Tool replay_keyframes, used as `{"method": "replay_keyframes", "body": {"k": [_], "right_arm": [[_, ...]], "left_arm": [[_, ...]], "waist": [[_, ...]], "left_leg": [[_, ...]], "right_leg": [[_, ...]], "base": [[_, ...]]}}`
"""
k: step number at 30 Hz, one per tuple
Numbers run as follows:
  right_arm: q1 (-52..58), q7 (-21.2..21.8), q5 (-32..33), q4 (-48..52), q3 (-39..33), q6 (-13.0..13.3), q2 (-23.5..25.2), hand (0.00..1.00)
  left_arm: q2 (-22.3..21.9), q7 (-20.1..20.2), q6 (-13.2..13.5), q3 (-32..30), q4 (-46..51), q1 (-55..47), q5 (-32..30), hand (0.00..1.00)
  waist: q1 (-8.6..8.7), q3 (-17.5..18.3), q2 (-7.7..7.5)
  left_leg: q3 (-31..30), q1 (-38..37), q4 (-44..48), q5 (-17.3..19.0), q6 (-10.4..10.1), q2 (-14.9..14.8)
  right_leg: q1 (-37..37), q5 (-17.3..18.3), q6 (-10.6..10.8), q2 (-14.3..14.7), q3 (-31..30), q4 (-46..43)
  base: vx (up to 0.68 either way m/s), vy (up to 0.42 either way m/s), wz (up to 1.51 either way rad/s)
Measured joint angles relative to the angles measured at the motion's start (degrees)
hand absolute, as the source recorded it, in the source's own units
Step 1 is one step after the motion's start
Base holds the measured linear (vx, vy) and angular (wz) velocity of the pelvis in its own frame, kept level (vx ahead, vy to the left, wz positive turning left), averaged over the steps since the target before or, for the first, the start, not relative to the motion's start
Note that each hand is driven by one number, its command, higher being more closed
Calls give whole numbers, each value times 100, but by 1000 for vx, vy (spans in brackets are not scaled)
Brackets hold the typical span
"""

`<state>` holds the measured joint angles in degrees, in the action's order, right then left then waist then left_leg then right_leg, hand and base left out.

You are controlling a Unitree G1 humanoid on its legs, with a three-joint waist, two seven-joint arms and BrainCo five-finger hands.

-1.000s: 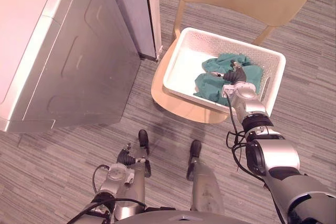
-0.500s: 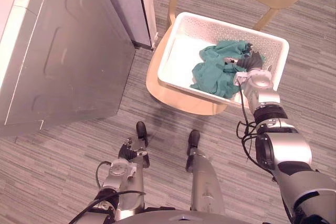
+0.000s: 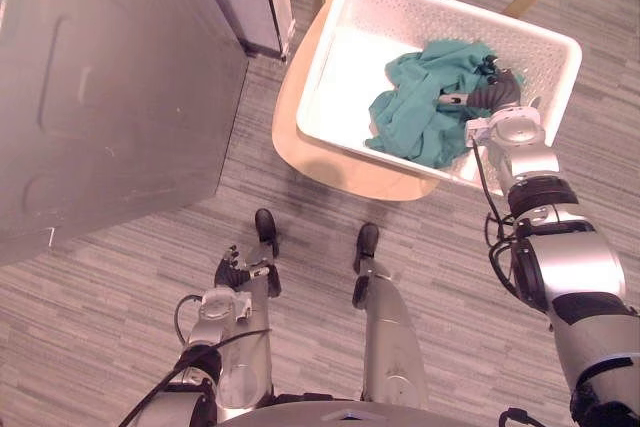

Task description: Pick up the laundry basket with both hands and put the clothes into the washing machine.

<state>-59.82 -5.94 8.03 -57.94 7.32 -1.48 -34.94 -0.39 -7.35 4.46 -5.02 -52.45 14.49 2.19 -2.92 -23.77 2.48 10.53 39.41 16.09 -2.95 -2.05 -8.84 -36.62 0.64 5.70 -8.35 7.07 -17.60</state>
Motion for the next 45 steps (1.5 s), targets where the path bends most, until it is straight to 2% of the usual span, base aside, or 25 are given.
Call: {"method": "replay_keyframes", "body": {"k": [4,15,16,19,41,45], "right_arm": [[-51,39,-170,-172,363,6,-10,0],[-392,-245,-192,-175,587,189,-169,0],[-392,-309,-180,-171,588,190,-167,100],[-389,-365,-177,-166,587,277,-164,100],[-332,-472,-155,-145,538,304,-128,100],[-296,-535,87,-117,353,304,50,100]], "left_arm": [[27,-3,24,-70,4,137,10,0],[183,-119,76,-171,110,399,219,0],[185,-131,77,-171,143,399,215,0],[195,-197,77,-163,185,399,217,0],[215,-262,84,-42,166,398,218,0],[214,-273,82,-45,51,398,227,0]], "waist": [[-8,-19,-21],[-15,-157,-86],[-20,-157,-86],[-16,-157,-86],[-34,-127,-95],[-31,-35,-96]], "left_leg": [[-87,319,236,71,22,-6],[-205,982,618,124,102,25],[-222,1030,645,121,102,25],[-244,1095,671,109,98,29],[-274,1070,546,-5,65,24],[-269,1072,551,-5,65,22]], "right_leg": [[-223,4,-1,-4,17,-113],[-814,21,-13,-59,41,-455],[-857,31,-22,-65,66,-495],[-926,55,-40,-79,102,-568],[-945,77,-58,-71,158,-610],[-946,76,-59,-68,156,-601]], "base": [[1,2,1],[-5,4,2],[-1,1,5],[0,-1,2],[2,-3,0],[0,0,0]]}}
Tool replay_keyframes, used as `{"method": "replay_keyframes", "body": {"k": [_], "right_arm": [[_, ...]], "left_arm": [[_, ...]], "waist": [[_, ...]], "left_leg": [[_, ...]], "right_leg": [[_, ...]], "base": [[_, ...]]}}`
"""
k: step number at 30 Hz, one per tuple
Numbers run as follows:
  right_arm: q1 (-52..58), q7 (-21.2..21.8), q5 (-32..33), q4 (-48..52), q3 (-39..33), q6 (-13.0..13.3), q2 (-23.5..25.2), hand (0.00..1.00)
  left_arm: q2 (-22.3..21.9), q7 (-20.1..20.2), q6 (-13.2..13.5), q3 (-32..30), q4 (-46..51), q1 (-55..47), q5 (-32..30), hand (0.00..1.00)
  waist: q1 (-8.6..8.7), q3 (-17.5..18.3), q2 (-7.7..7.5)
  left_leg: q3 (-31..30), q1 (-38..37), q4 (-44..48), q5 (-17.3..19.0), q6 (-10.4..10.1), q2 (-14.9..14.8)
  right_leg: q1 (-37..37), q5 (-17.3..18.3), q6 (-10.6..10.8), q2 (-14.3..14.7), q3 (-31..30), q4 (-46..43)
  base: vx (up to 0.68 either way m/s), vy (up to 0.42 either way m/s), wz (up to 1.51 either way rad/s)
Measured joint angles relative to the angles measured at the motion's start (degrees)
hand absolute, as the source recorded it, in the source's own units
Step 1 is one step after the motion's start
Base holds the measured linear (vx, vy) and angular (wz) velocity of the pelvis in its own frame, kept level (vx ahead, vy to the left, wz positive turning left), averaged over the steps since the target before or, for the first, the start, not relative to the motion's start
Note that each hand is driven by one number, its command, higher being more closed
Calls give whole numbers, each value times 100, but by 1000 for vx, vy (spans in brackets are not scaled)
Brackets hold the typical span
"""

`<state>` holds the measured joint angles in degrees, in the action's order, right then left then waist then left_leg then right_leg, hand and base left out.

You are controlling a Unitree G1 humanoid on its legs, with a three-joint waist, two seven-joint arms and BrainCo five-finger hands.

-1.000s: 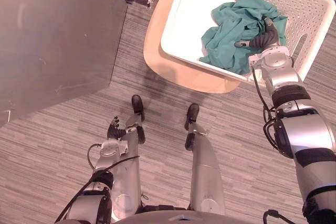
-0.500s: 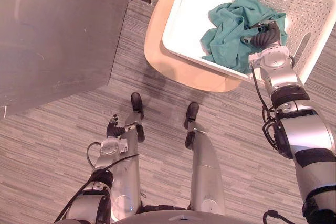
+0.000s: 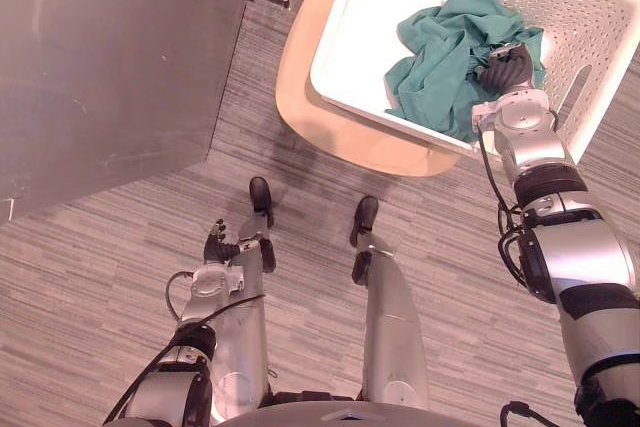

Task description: Pick up the laundry basket with both hands and put the clothes into the washing machine.

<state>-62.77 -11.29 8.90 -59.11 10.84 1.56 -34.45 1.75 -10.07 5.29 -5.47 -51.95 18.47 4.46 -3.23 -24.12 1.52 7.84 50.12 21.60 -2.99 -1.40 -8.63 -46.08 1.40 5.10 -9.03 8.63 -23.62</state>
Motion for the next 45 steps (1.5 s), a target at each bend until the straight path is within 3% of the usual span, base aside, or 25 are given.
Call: {"method": "replay_keyframes", "body": {"k": [4,8,11,16,27,31,36,37,39,41,43,44,45], "right_arm": [[229,-14,490,449,-258,29,250,100],[581,-69,1897,1390,-1047,262,979,100],[873,-209,2800,2193,-1455,569,1555,100],[1216,-408,4152,3489,-2045,1341,2311,100],[1725,-682,4826,4888,-2262,2197,2968,100],[2068,-679,4976,5227,-2116,2353,3201,100],[2706,-654,4961,5605,-1793,2362,3225,100],[2847,-647,4953,5606,-1794,2358,3206,0],[3066,-638,4910,5605,-1757,2319,3134,0],[3271,-639,4800,5596,-1447,2231,2759,0],[3338,-532,3750,5588,-954,1639,1954,0],[3292,-463,2737,5589,-799,1287,1533,0],[3268,-417,2271,5589,-709,1139,1325,0]], "left_arm": [[-9,-10,-10,-15,-93,-3,50,0],[-67,-122,-10,-202,-89,-2,183,0],[-111,-215,-14,-328,-67,-5,224,0],[-216,-240,-9,-463,30,-102,538,0],[-317,-366,-34,-499,187,-656,658,0],[-343,-361,-50,-448,213,-898,642,0],[-358,-341,-84,-411,232,-1201,522,0],[-345,-340,-93,-359,232,-1262,454,0],[-340,-336,-100,-334,235,-1335,374,0],[-319,-334,-100,-330,254,-1393,341,0],[-226,-293,-94,-304,252,-1485,218,0],[-171,-228,-81,-258,248,-1542,142,0],[-135,-199,-75,-216,244,-1567,103,0]], "waist": [[7,84,1],[3,85,3],[-19,85,3],[-93,86,4],[-107,89,10],[-117,97,9],[-108,325,19],[-96,363,13],[-90,441,3],[-74,451,8],[-4,450,5],[15,452,1],[20,453,-1]], "left_leg": [[2,0,11,1,0,-2],[4,-6,39,2,0,-17],[3,-22,92,20,-4,-21],[0,-168,144,41,1,29],[-103,-1181,-166,-7,-67,211],[-159,-1751,-341,-5,-95,304],[-254,-2216,-536,-15,-117,419],[-303,-2324,-612,-31,-137,445],[-328,-2407,-700,-67,-147,483],[-325,-2465,-760,-95,-148,493],[-326,-2484,-818,-127,-146,496],[-322,-2486,-838,-141,-150,490],[-323,-2486,-849,-146,-152,486]], "right_leg": [[1,0,0,1,-7,4],[0,2,-2,0,-17,-27],[-1,29,-23,-5,-23,-107],[53,172,-46,-96,-31,-389],[920,468,-26,-280,76,-564],[1460,641,-8,-372,161,-604],[1922,805,27,-481,309,-621],[2038,830,37,-509,357,-605],[2118,871,50,-552,426,-614],[2160,876,54,-559,436,-608],[2174,874,57,-557,454,-576],[2171,869,60,-550,454,-559],[2169,867,60,-546,456,-552]], "base": [[0,0,0],[0,0,0],[0,0,0],[-10,-28,8],[16,-53,12],[80,-67,19],[61,-44,17],[52,-27,26],[35,-15,19],[19,-14,8],[0,0,0],[0,0,0],[0,0,0]]}}
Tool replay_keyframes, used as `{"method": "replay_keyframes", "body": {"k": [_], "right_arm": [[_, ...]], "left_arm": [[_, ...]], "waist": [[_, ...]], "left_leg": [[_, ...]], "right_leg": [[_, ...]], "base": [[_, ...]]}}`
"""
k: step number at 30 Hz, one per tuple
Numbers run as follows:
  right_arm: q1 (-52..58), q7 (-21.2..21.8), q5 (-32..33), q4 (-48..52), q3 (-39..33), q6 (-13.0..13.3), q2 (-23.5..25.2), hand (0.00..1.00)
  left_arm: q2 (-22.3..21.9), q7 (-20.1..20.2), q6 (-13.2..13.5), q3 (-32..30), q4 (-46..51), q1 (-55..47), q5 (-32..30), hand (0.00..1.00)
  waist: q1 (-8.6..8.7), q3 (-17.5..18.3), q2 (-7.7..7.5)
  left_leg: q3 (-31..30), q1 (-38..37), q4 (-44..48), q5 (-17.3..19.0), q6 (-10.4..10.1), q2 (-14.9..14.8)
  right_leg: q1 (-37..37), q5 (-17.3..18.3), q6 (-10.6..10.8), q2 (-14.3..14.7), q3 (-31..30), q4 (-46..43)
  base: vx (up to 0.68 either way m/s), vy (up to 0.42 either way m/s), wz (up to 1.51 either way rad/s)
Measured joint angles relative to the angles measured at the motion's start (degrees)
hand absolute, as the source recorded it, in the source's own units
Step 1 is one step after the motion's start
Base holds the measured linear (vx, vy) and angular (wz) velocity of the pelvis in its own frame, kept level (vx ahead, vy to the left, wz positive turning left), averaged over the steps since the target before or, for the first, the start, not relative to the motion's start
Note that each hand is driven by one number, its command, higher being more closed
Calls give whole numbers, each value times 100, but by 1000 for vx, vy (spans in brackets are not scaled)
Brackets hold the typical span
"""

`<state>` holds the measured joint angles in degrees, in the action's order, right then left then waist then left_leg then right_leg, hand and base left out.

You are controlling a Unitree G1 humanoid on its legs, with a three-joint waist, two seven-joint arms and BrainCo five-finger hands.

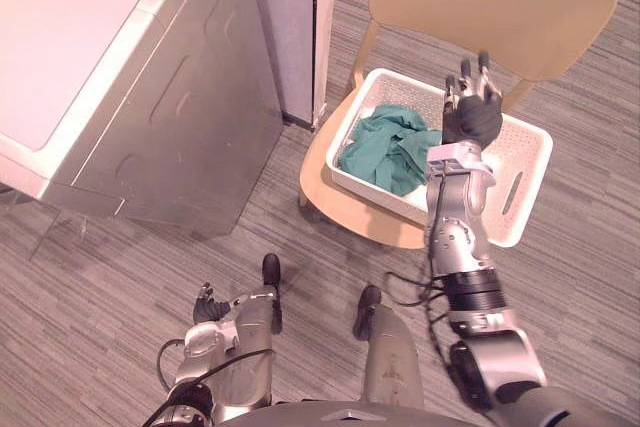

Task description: Pick up the laundry basket with both hands and put the clothes into the washing machine.

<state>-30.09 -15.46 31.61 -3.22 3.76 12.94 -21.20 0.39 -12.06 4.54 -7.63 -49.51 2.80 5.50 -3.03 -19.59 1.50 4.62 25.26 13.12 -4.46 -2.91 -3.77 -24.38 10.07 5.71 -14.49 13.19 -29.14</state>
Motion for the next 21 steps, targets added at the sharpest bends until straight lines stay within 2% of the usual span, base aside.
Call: {"method": "replay_keyframes", "body": {"k": [1,4,7,8,14,21], "right_arm": [[-44,141,-1213,-9,141,-331,-375,0],[-480,496,-3552,-438,626,-867,-838,0],[-854,719,-4676,-977,962,-1070,-965,0],[-1089,942,-5028,-1369,1234,-1078,-1075,0],[-1702,1220,-5237,-2429,1909,-1091,-1294,0],[-2260,1288,-5675,-3495,2082,-1208,-1463,0]], "left_arm": [[54,36,11,59,-18,-32,-140,0],[94,143,75,123,-41,-53,-254,0],[104,252,164,166,-3,-52,-353,0],[125,265,177,225,33,-49,-353,0],[171,374,185,333,71,-11,-333,0],[217,409,263,334,140,79,-161,0]], "waist": [[-3,0,-1],[5,0,-4],[-14,25,-36],[-23,25,-46],[-44,18,-60],[-46,-26,-103]], "left_leg": [[-2,0,-15,-7,-7,-6],[7,28,-24,-14,-17,-45],[-2,154,-26,-32,-37,-84],[-7,206,-29,-46,-38,-90],[8,393,-2,-44,-37,-127],[15,827,226,-7,-15,-189]], "right_leg": [[-4,-1,0,8,6,11],[-33,-27,-12,51,6,53],[-144,-57,-29,92,25,77],[-182,-64,-29,95,40,85],[-331,-133,-30,159,17,172],[-727,-180,-49,196,-32,60]], "base": [[0,0,0],[20,-17,-4],[24,-18,-1],[56,-28,3],[39,-11,-3],[1,-11,-4]]}}
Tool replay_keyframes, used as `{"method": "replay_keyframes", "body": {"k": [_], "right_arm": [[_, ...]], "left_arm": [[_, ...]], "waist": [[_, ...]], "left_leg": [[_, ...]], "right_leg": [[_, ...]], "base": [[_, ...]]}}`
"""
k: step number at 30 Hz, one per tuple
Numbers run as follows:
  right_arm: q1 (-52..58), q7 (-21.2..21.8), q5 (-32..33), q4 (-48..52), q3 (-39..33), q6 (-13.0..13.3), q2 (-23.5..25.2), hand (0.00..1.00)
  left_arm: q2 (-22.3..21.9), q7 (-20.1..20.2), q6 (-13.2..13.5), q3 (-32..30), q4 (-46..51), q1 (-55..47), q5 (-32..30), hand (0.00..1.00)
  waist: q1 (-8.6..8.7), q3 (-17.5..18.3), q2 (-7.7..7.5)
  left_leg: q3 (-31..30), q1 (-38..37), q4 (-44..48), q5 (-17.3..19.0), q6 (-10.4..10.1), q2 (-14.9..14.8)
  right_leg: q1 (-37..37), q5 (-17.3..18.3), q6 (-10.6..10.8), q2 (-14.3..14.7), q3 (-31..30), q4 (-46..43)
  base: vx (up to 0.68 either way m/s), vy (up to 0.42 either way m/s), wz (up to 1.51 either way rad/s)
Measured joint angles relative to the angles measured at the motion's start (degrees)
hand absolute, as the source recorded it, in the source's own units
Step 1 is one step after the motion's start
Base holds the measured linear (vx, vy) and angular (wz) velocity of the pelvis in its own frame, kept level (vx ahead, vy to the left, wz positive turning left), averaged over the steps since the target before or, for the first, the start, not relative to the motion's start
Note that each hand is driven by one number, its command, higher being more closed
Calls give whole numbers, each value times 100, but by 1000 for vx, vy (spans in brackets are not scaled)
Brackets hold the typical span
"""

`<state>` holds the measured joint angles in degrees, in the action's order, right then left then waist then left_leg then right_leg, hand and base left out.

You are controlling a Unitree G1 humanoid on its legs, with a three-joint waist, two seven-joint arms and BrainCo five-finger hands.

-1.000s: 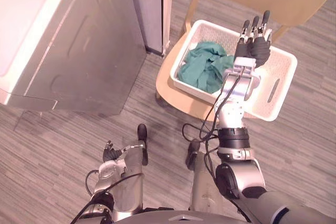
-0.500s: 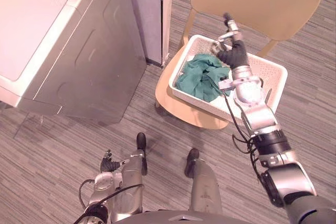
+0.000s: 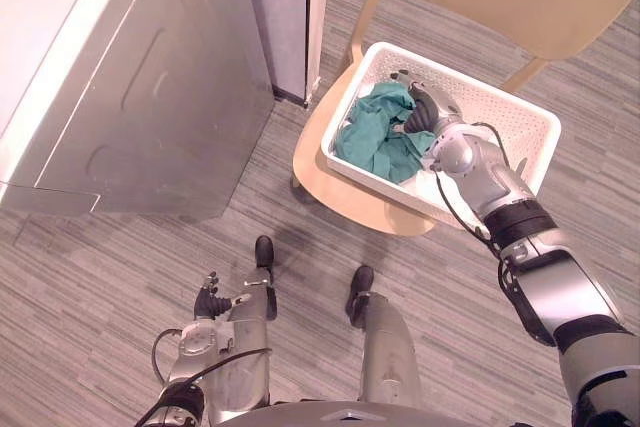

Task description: Pick up the laundry basket with both hands and put the clothes into the washing machine.

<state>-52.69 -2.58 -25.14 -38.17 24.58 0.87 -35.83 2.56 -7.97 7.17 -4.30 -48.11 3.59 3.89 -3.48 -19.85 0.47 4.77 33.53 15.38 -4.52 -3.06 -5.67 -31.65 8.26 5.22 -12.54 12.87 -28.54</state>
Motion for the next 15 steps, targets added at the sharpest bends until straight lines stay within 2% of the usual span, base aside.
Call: {"method": "replay_keyframes", "body": {"k": [11,15], "right_arm": [[-647,-181,229,-572,-80,-22,-461,0],[-683,-252,331,-617,-347,-111,-548,0]], "left_arm": [[36,1,125,-20,258,260,245,0],[37,-1,190,-25,294,364,349,0]], "waist": [[-11,-335,25],[-21,-414,31]], "left_leg": [[32,714,463,134,36,-93],[10,952,610,188,60,-111]], "right_leg": [[-659,-52,-34,77,-142,-195],[-844,-51,-35,75,-155,-264]], "base": [[-17,-10,-6],[37,-21,-1]]}}
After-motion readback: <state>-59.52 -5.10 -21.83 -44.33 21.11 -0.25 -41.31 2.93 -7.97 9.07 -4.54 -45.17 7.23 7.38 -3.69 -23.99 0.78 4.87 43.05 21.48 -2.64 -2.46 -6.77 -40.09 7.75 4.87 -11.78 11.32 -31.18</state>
